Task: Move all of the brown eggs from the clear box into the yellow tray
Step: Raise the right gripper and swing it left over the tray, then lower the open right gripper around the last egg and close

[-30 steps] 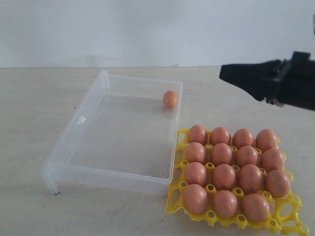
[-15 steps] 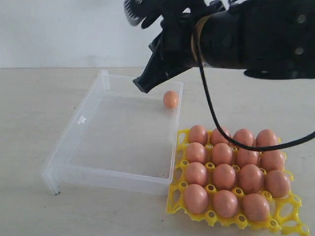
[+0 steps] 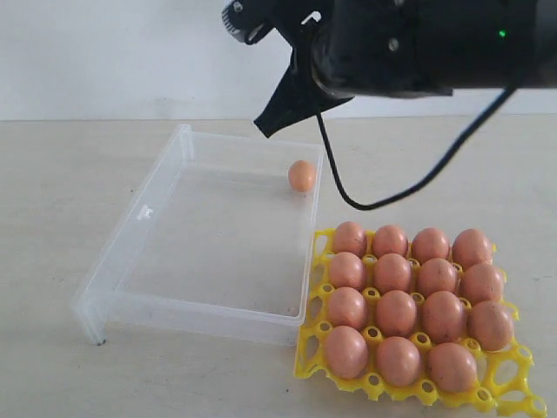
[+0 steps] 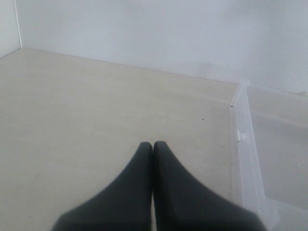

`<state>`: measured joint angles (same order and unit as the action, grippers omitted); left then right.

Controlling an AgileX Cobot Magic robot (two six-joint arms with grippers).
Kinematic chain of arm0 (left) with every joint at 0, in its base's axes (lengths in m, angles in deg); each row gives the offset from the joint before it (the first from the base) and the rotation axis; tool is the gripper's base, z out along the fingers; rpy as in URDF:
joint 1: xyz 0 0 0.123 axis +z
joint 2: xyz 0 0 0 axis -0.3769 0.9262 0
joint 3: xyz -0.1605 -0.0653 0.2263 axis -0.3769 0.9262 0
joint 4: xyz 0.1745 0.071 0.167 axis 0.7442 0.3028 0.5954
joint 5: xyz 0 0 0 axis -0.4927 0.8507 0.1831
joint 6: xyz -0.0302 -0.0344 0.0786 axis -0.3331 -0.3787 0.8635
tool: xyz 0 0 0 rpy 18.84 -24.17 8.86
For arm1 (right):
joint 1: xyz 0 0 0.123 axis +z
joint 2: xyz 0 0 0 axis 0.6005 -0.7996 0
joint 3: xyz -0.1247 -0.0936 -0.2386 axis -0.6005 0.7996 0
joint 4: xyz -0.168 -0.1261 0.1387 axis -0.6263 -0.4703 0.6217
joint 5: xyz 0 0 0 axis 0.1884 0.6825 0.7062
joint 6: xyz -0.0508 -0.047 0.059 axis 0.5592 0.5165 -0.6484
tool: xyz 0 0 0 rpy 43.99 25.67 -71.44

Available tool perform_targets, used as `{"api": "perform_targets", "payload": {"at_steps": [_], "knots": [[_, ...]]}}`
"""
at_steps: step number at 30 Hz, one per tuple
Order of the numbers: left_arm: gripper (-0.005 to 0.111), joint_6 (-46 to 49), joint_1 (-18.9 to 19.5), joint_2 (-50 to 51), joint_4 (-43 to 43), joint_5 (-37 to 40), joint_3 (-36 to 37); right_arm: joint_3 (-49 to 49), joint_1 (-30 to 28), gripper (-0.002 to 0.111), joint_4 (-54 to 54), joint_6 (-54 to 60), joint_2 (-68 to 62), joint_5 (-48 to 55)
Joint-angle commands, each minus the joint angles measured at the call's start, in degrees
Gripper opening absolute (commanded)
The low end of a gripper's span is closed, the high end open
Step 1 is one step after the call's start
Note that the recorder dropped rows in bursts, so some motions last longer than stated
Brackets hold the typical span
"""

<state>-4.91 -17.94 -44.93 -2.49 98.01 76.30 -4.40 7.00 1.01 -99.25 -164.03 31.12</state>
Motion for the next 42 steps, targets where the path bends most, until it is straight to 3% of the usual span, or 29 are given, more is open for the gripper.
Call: {"api": "perform_targets", "payload": {"at_steps": [1,6,14,42], "knots": [[-0.004,-0.42,-0.28,0.17,-0.37,0.05,0.01,-10.60,-0.07,0.000,21.38,18.37,-3.47,7.19],[-0.004,-0.42,-0.28,0.17,-0.37,0.05,0.01,-19.76,-0.07,0.000,37.53,33.42,-7.48,15.36],[-0.004,-0.42,-0.28,0.17,-0.37,0.05,0.01,-22.60,-0.07,0.000,38.72,35.94,-12.61,24.69],[-0.004,-0.42,-0.28,0.17,-0.37,0.05,0.01,-22.60,-0.07,0.000,38.77,36.89,-13.33,10.26]]}}
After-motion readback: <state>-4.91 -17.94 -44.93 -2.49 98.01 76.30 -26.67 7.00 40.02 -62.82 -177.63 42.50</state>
